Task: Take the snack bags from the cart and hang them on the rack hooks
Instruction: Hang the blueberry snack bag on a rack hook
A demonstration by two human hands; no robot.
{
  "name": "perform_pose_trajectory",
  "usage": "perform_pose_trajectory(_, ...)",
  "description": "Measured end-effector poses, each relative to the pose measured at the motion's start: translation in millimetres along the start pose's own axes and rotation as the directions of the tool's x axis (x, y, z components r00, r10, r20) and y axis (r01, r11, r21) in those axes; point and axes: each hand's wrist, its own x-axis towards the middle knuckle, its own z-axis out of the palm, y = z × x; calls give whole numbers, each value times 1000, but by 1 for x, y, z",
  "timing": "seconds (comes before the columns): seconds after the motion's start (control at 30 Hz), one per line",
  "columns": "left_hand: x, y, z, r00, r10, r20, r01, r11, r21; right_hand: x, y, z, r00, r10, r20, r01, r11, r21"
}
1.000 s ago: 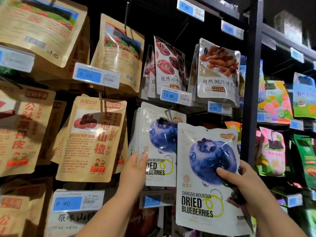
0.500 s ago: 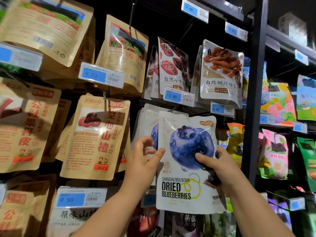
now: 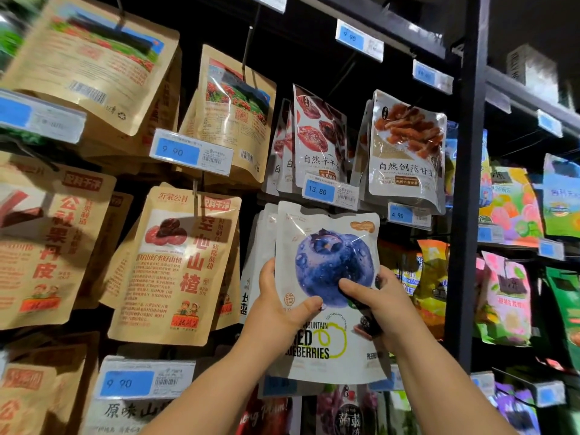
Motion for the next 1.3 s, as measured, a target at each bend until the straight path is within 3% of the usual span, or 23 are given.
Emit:
perform_pose_trajectory(0.6,16,-10,-2,999,38,-35,-39,999,-31,25,13,2,998,-68,16,68,997,-31)
perform_pose_trajectory(1.0,31,-21,-5,992,-62,-106,62,998,-3,52,30,14,998,33,61,-30,998,-47)
perform_pose_trajectory(1.3,49,-41,-10,978,-149,-145,168,977,131,79,62,29,997,79,7,-78,990,-117)
